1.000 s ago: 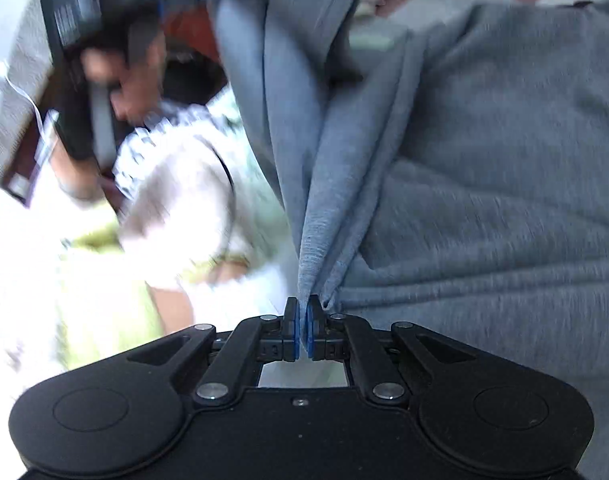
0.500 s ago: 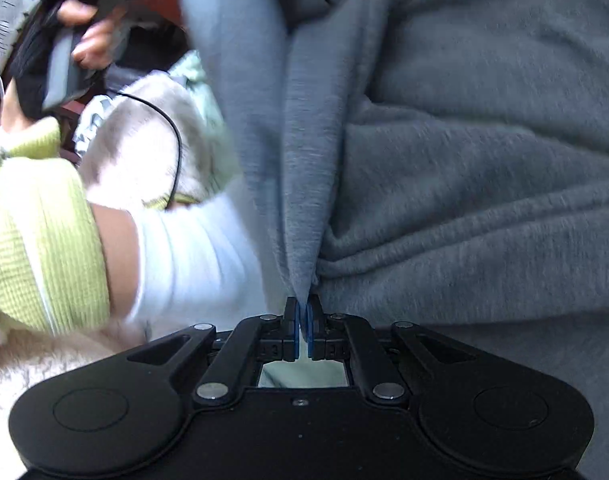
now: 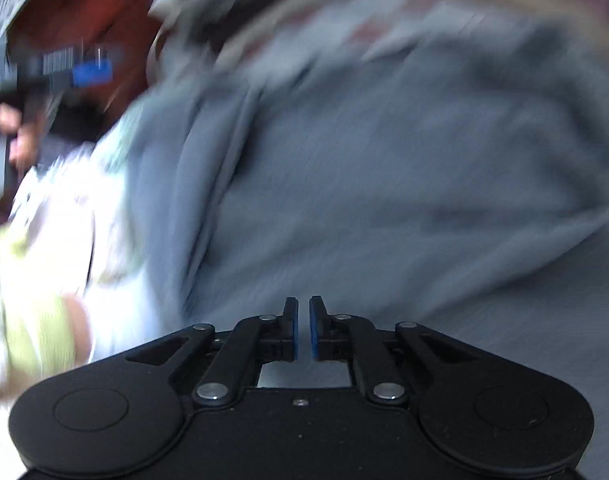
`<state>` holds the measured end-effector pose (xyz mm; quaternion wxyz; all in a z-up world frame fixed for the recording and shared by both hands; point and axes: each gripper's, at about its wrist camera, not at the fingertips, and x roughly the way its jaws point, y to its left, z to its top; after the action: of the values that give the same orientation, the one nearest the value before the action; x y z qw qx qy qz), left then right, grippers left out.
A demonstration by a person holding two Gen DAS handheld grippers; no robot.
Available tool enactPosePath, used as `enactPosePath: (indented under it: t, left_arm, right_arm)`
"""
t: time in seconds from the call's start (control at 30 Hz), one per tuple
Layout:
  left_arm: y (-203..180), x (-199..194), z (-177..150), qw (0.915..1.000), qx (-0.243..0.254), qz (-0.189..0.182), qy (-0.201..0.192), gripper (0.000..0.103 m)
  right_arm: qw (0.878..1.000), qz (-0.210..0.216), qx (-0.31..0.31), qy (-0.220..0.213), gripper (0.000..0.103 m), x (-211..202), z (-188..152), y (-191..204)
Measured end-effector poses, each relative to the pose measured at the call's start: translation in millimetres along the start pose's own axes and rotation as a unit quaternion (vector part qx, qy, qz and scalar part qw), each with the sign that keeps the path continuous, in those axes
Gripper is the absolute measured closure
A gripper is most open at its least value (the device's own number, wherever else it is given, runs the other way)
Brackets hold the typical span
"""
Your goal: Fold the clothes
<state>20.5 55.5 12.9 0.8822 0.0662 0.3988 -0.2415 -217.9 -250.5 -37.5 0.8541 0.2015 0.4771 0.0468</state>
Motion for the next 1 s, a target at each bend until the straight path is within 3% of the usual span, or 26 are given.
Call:
enactPosePath:
  t: [0.1,0.2,0.3,0.37,0.53,0.57,0.6,0.63,0.67,0.73,0.8,0.9,1.0]
  left_arm:
    - [-45,55,10,0.9963,0.059,-0.054,0.030,0.035]
    - [-84,109,15,0.9881,0.102,-0.098,0.062,0.035]
    - [-114,148,6,0.9775,0.144,-0.114,0.104,0.035]
    - [-121,163,4,0.9731,0.170,-0.111,0.109,0.035]
    - [-108,181,9,0.9713,0.163,-0.125,0.121,0.035]
    - [-107,184,9,0.9707,0.163,-0.122,0.127,0.035]
    - [-108,186,9,0.9697,0.171,-0.117,0.130,0.035]
    - [-108,184,7,0.9685,0.182,-0.114,0.127,0.035]
    - [-108,181,6,0.9672,0.191,-0.114,0.123,0.035]
    - [-107,173,5,0.9648,0.203,-0.123,0.113,0.035]
    - [-108,166,7,0.9627,0.203,-0.143,0.108,0.035]
    - [-120,158,7,0.9540,0.214,-0.183,0.103,0.028]
    - [-151,151,-5,0.9474,0.229,-0.177,0.137,0.028]
  right_arm:
    - [0.986,-0.144,-0.023,-0.080,0.061,-25,29,-23]
    - [0.960,-0.249,-0.055,-0.114,0.059,-24,55,-38]
    - [0.945,-0.300,-0.085,-0.102,0.052,16,83,-42]
    - [0.937,-0.324,-0.098,-0.088,0.044,34,95,-54]
    - [0.923,-0.374,-0.054,-0.068,0.035,77,128,-108]
    - [0.924,-0.372,-0.032,-0.079,0.048,77,131,-115]
    - [0.927,-0.361,-0.015,-0.096,0.097,76,133,-121]
    - [0.929,-0.347,-0.007,-0.128,0.100,67,132,-121]
    - [0.921,-0.350,0.001,-0.174,0.100,49,126,-114]
    - [0.896,-0.352,0.037,-0.267,0.100,3,100,-97]
    - [0.873,-0.357,0.071,-0.326,0.100,-35,64,-86]
    - [0.842,-0.412,0.093,-0.334,0.100,-61,12,-88]
    - [0.837,-0.421,0.141,-0.320,0.100,-89,-35,-105]
